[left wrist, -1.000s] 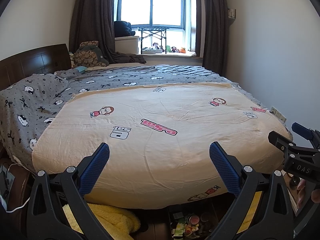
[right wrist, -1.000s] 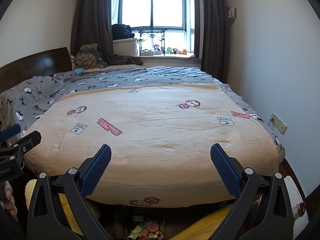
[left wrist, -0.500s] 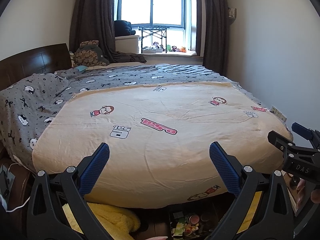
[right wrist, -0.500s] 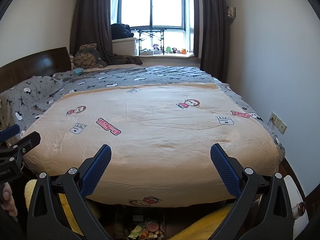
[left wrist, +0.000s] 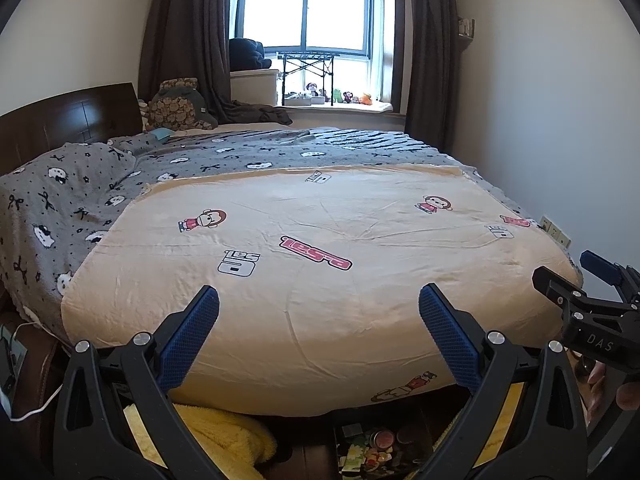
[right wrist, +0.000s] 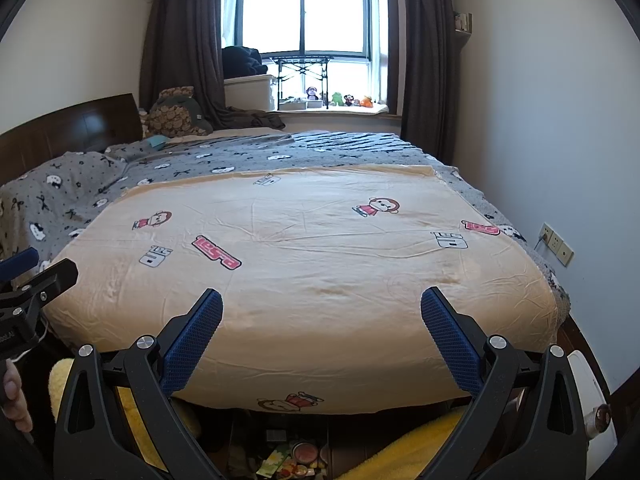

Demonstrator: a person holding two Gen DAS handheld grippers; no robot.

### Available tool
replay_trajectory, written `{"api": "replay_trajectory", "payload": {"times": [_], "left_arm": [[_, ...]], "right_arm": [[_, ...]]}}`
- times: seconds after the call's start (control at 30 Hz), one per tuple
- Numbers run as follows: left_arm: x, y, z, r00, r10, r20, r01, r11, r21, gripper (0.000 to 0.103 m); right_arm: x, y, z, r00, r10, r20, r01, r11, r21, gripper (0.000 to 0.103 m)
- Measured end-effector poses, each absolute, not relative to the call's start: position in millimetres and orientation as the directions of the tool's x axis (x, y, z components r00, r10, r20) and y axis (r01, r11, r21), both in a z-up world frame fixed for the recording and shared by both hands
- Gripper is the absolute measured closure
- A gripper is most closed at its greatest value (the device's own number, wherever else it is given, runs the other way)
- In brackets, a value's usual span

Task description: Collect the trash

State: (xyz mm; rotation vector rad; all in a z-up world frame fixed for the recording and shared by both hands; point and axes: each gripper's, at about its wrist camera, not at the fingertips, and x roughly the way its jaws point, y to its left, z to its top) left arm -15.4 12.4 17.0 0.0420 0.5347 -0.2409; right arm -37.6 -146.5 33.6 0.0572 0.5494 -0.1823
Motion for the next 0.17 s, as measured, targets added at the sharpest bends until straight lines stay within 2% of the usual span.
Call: {"api": "replay_trajectory", "payload": {"times": [0.17], "left_arm": [[-16.3,10.1,18.7,0.841,-0.201,-0.502,0.232,0.973,-0.001,0.008]], "right_arm": [[-38.1,-147.0,33.5,0.838,-0.157,-0.523,0.187,0.982,0.005,0.004]]}}
